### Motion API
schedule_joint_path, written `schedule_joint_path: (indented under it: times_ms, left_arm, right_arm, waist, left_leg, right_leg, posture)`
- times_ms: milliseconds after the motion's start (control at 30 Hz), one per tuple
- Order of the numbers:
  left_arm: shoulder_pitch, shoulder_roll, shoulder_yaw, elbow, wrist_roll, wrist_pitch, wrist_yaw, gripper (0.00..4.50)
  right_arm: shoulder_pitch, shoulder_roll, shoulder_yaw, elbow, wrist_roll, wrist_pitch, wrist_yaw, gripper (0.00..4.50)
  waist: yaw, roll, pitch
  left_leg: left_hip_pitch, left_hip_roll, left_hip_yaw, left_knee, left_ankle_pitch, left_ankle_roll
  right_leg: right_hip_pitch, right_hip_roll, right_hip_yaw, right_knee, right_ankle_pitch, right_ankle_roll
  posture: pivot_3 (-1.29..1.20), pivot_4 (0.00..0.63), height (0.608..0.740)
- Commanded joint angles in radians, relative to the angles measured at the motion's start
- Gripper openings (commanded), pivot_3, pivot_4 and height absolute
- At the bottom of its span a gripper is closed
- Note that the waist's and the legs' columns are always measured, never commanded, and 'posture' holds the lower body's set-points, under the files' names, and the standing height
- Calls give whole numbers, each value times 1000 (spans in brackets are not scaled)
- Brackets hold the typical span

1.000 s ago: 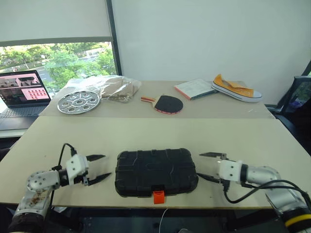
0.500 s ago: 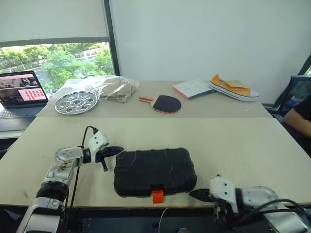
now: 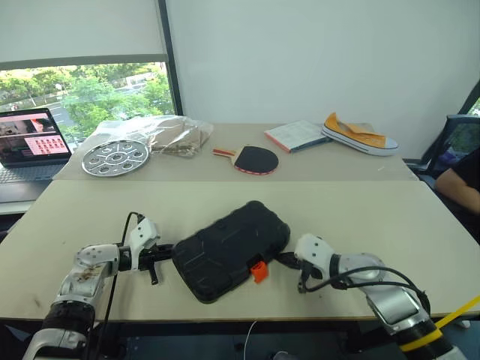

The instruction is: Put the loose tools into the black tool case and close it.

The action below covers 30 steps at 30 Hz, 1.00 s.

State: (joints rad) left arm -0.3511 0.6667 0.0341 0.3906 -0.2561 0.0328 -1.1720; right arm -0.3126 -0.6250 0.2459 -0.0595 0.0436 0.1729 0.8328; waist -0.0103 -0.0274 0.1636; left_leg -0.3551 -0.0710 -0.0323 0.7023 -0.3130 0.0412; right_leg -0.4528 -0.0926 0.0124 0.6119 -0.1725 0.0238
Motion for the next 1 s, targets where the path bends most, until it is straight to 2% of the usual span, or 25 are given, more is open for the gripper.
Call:
schedule_joint_path:
  times_ms: [33, 200, 400, 633, 833, 1000]
  left_arm:
    - [-2, -4, 62, -25, -31, -14, 50, 65]
    - [-91, -8, 89, -113, -143, 76, 1, 65]
    - [-175, -6, -46, -247, -113, 191, -59, 65]
    - [-189, -41, -169, -218, 12, 153, -16, 65]
    - [-170, -70, -210, -205, 61, 163, 13, 65]
    - [-166, -68, -215, -205, 65, 179, 17, 65]
  right_arm:
    - [2, -40, -52, -3, 12, -36, 30, 42]
    - [145, -121, -104, -178, 128, 62, 129, 42]
    - [251, -84, -56, -325, 144, 164, 89, 42]
    - [241, 14, 0, -295, 93, 172, -1, 42]
    - [210, 97, 18, -286, 88, 153, -43, 42]
    - [187, 132, 24, -271, 79, 131, -57, 42]
  waist:
    - [4, 0, 0]
    - [21, 0, 0]
    - [13, 1, 0]
    - [-2, 1, -1]
    - [-1, 1, -1]
    - [-1, 4, -2]
  left_leg:
    - [-1, 0, 0, 0, 0, 0]
    - [-7, 0, -1, 1, 0, 0]
    - [-11, 0, -3, 6, -1, 2]
    - [-6, 0, 0, 7, -1, 1]
    - [10, 1, -1, 6, -5, 9]
    - [12, 0, -1, 6, -5, 9]
  right_leg:
    - [-1, 0, 0, 0, 0, 0]
    - [-5, 0, -2, -1, 0, 0]
    - [-4, 0, -3, -1, 1, 2]
    - [-2, 1, 0, 0, 1, 2]
    - [15, 1, -1, -1, 1, 2]
    - [16, 1, 0, 0, 1, 3]
  posture:
    - [0, 150, 740]
    - [0, 150, 740]
    - [0, 150, 740]
    - [0, 150, 740]
    - [0, 150, 740]
    - [0, 150, 740]
